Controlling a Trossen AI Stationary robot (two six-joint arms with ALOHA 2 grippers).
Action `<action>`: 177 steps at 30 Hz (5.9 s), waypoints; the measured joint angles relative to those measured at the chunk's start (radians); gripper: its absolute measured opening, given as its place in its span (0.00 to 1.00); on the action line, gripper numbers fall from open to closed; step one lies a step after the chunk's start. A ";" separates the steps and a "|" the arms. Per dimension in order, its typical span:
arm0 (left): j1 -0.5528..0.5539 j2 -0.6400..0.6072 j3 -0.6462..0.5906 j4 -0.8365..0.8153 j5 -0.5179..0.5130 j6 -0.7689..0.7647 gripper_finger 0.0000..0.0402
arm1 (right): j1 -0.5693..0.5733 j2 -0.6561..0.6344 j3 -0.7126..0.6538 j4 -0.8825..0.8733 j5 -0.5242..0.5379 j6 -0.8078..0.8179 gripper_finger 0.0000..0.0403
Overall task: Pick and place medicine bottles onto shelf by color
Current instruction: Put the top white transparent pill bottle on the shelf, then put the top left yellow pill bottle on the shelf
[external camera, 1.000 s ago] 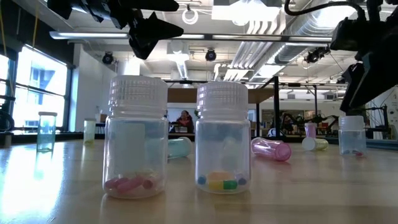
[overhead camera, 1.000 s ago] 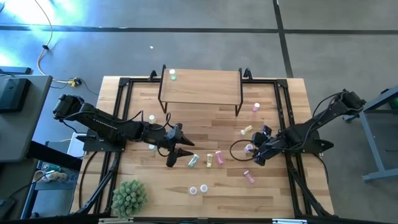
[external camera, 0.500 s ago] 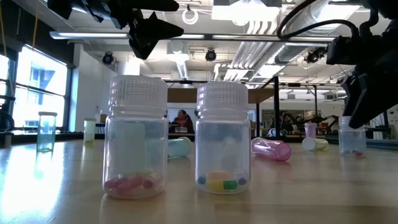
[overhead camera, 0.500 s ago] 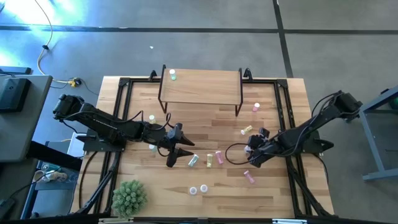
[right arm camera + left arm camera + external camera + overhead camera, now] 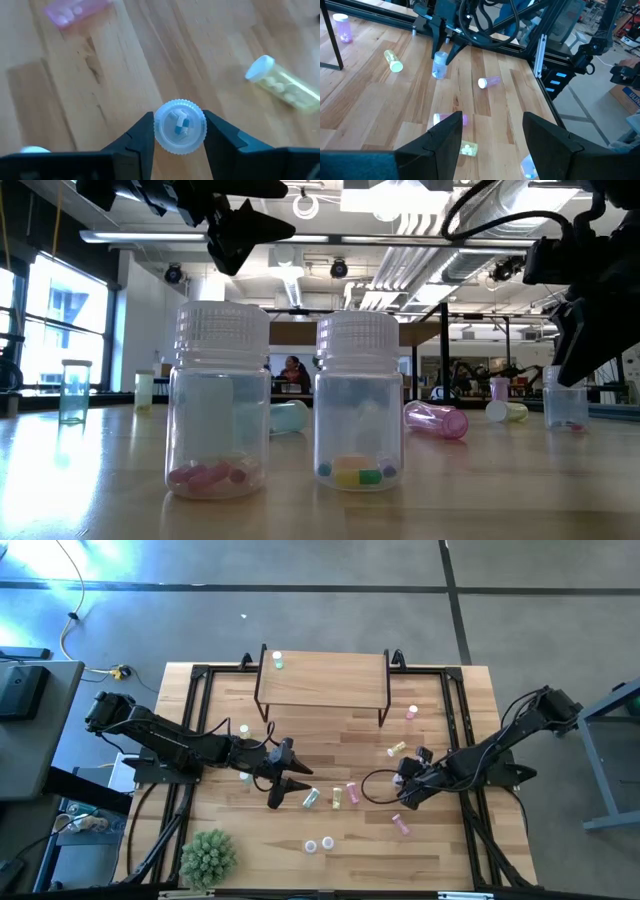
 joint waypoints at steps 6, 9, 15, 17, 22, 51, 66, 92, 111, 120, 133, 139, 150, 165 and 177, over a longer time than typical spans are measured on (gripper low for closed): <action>0.002 0.000 0.000 0.000 -0.007 0.021 0.49 | -0.046 0.000 0.001 0.175 -0.060 -0.006 0.31; 0.016 0.000 0.000 0.000 -0.009 0.021 0.49 | -0.074 0.000 0.001 0.266 -0.062 -0.020 0.31; 0.065 0.000 0.000 0.000 -0.011 0.021 0.49 | -0.152 0.000 0.002 0.522 -0.086 -0.149 0.32; 0.081 0.000 0.000 0.000 -0.011 0.021 0.49 | -0.190 0.000 0.002 0.605 -0.108 -0.203 0.32; 0.102 0.000 0.000 -0.002 -0.012 0.021 0.49 | -0.305 0.000 0.068 0.645 -0.115 -0.319 0.32; 0.101 0.000 0.000 -0.053 -0.025 0.021 0.49 | -1.030 0.131 0.829 -0.188 -0.092 -0.586 0.32; 0.089 0.000 0.000 -0.079 -0.027 0.014 0.49 | -1.061 0.391 0.979 -0.291 -0.202 -0.709 0.32; 0.070 0.000 0.000 -0.082 -0.027 0.012 0.49 | -1.072 0.549 1.057 -0.370 -0.210 -0.786 0.34; 0.071 0.000 0.000 -0.083 -0.030 0.013 0.49 | -1.072 0.466 1.054 -0.369 -0.198 -0.795 0.47; 0.071 0.000 0.000 -0.172 -0.035 -0.002 0.49 | -1.039 0.316 1.054 -0.449 -0.236 -0.813 0.47; 0.031 0.000 0.000 -0.204 -0.054 -0.025 0.49 | -0.809 -0.038 0.681 -0.389 -0.278 -0.660 0.47; 0.009 0.000 0.000 -0.230 -0.065 -0.075 0.49 | -0.681 -0.164 0.477 -0.259 -0.275 -0.533 0.47; -0.139 -0.025 0.000 -0.388 -0.222 -0.215 0.49 | -0.537 -0.209 0.233 -0.055 -0.251 -0.377 0.47; -0.255 -0.219 0.000 -0.781 -0.447 -0.466 0.49 | -0.444 -0.208 0.214 0.072 -0.145 -0.359 0.47; -0.090 -0.297 0.000 -1.255 -0.629 -0.925 0.49 | -0.441 -0.207 0.214 0.097 -0.141 -0.387 0.47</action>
